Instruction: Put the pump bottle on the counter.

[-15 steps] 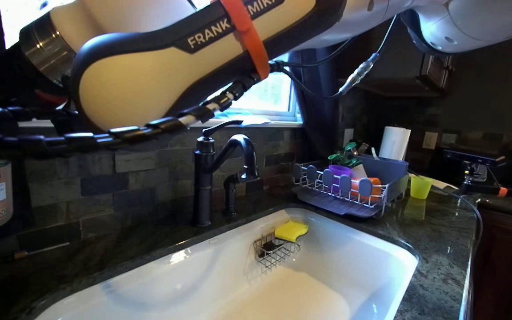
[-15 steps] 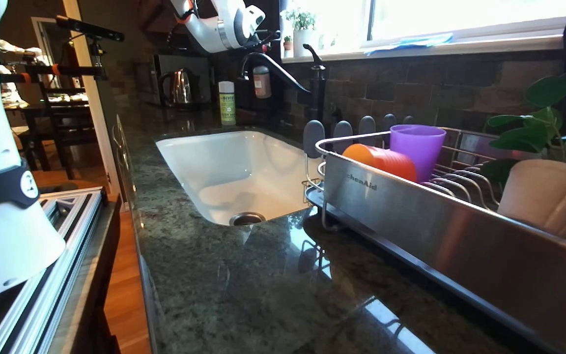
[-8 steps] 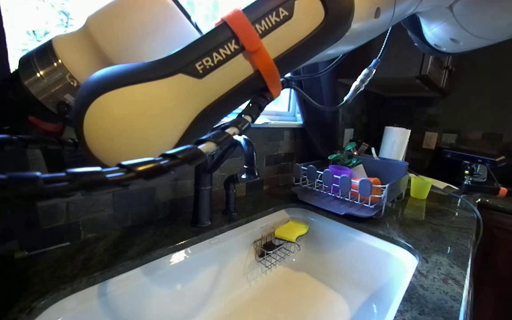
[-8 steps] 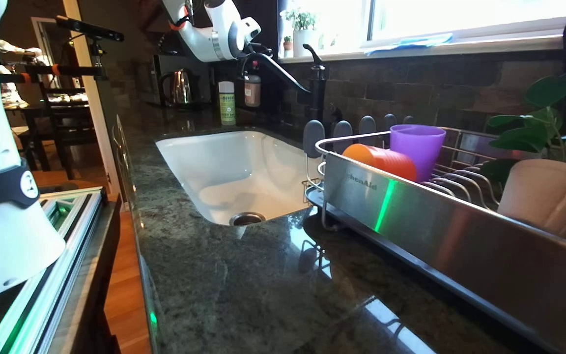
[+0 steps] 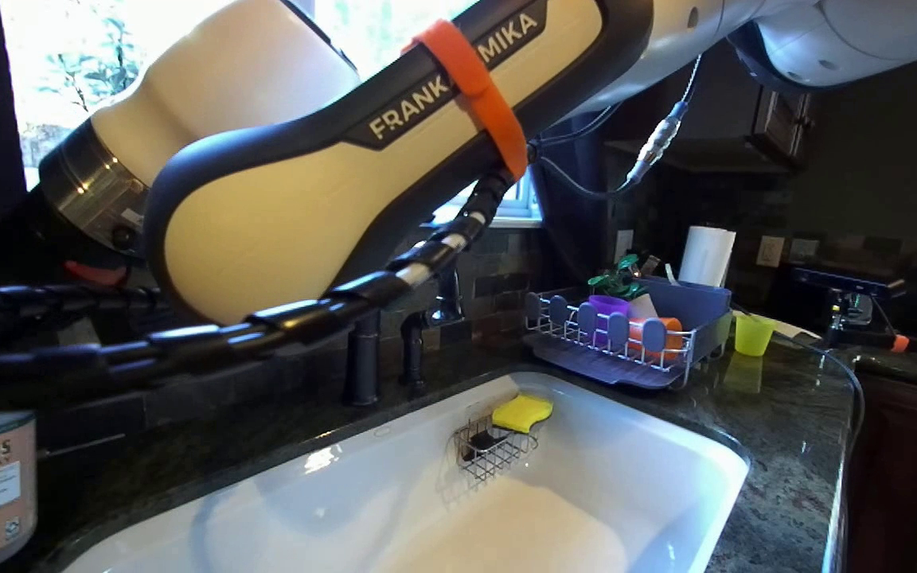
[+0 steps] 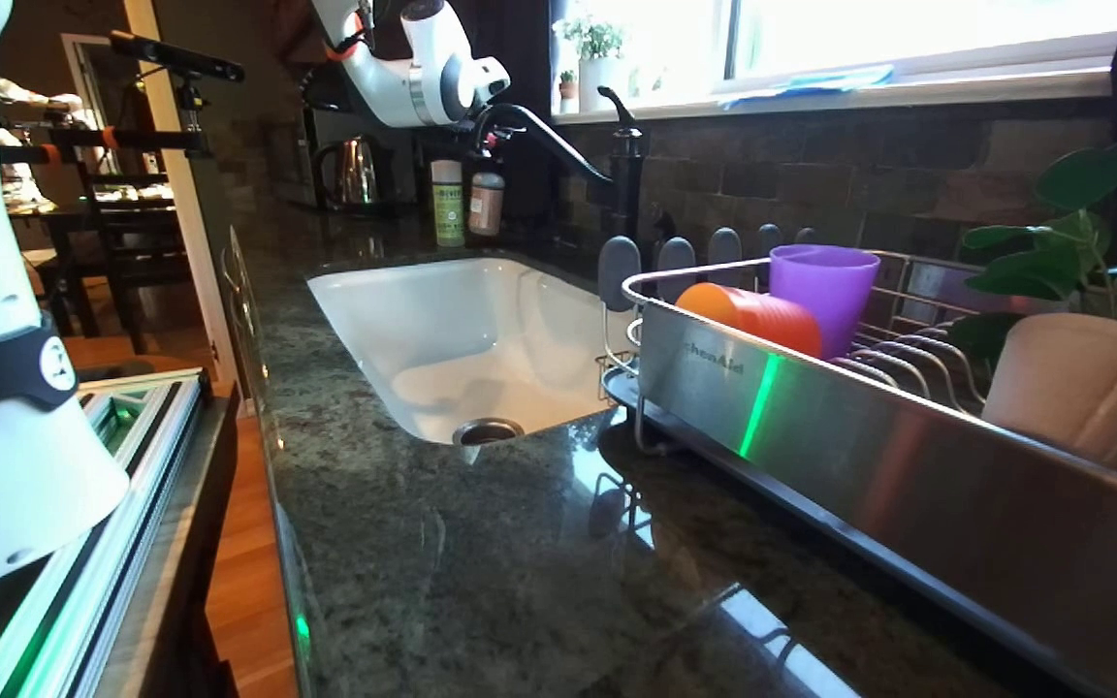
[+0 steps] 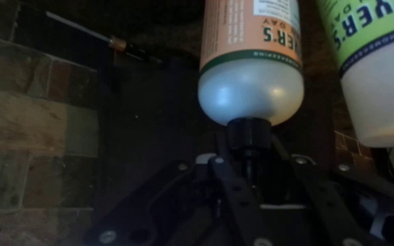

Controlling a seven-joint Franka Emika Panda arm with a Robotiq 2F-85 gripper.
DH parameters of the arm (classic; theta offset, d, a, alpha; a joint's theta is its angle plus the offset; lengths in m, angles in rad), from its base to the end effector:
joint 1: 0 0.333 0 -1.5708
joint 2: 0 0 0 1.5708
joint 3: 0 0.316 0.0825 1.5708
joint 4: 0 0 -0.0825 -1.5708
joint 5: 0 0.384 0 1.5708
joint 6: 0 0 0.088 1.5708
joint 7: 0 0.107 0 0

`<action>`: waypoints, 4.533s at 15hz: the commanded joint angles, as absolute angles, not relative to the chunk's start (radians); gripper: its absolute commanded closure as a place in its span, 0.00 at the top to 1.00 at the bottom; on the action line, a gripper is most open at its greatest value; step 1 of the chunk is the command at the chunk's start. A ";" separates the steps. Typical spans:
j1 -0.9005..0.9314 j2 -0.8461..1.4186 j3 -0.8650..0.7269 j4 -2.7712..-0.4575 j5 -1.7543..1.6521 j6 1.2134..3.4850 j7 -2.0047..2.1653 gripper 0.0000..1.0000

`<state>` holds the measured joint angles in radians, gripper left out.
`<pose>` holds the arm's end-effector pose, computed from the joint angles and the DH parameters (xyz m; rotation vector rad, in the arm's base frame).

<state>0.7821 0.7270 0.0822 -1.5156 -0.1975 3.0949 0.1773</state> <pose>0.4939 0.5792 0.3366 -2.3444 -1.0393 -1.0468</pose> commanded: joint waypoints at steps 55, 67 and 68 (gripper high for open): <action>0.650 0.930 0.246 -1.097 -0.181 2.718 -0.099 0.71; 0.605 0.809 0.388 -1.113 -0.114 2.402 -0.088 1.00; 0.606 0.779 0.386 -1.125 -0.126 2.375 -0.087 1.00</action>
<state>0.6204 0.8523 0.3598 -1.0954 -0.1457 2.4811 -0.0730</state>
